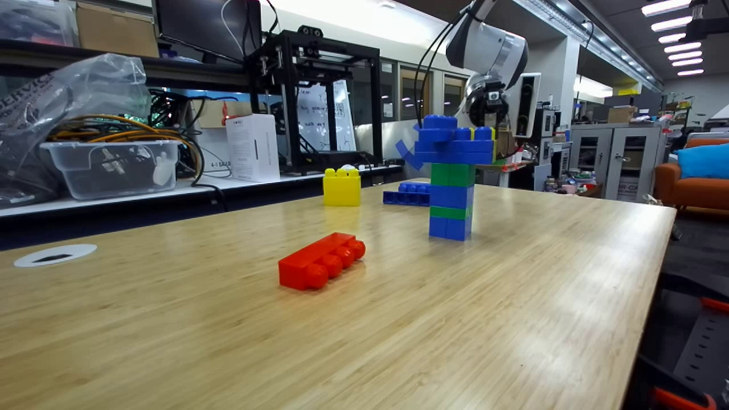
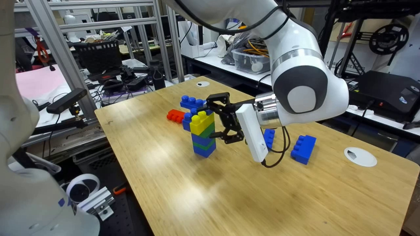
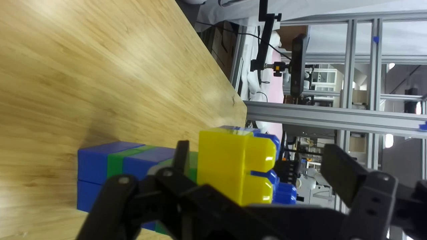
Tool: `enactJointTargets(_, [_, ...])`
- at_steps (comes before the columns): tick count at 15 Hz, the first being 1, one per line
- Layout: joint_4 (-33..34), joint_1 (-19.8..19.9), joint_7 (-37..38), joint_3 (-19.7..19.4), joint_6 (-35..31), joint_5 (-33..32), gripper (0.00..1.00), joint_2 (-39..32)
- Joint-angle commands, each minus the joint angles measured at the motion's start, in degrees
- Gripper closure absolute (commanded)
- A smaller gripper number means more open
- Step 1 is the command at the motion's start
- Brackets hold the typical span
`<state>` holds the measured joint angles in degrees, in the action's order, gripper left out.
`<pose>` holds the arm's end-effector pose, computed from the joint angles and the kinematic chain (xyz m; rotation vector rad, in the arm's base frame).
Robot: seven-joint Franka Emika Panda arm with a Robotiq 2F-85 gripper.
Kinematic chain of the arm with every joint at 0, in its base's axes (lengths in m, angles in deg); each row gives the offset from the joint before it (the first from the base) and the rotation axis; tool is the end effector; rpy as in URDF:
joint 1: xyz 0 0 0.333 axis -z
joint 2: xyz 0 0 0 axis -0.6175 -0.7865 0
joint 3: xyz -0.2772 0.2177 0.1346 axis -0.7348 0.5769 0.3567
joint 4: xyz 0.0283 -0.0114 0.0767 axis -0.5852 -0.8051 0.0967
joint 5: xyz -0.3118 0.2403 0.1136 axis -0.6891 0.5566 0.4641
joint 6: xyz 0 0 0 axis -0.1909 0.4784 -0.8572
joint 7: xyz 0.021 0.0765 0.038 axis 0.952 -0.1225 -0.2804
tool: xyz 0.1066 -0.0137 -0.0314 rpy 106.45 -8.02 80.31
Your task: Knock down the building blocks
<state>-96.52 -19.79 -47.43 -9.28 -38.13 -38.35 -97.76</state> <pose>0.5477 -0.1397 0.3004 -1.8841 -0.6264 0.4551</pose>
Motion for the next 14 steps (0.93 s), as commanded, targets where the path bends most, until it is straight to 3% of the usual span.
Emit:
enactJointTargets(1, [-5.51,0.12,-0.28,-1.05,-1.16,4.01,0.00,3.17])
enactJointTargets(14, [-13.99,-0.82,-1.18,-2.40,-2.26,5.51,0.00,5.55])
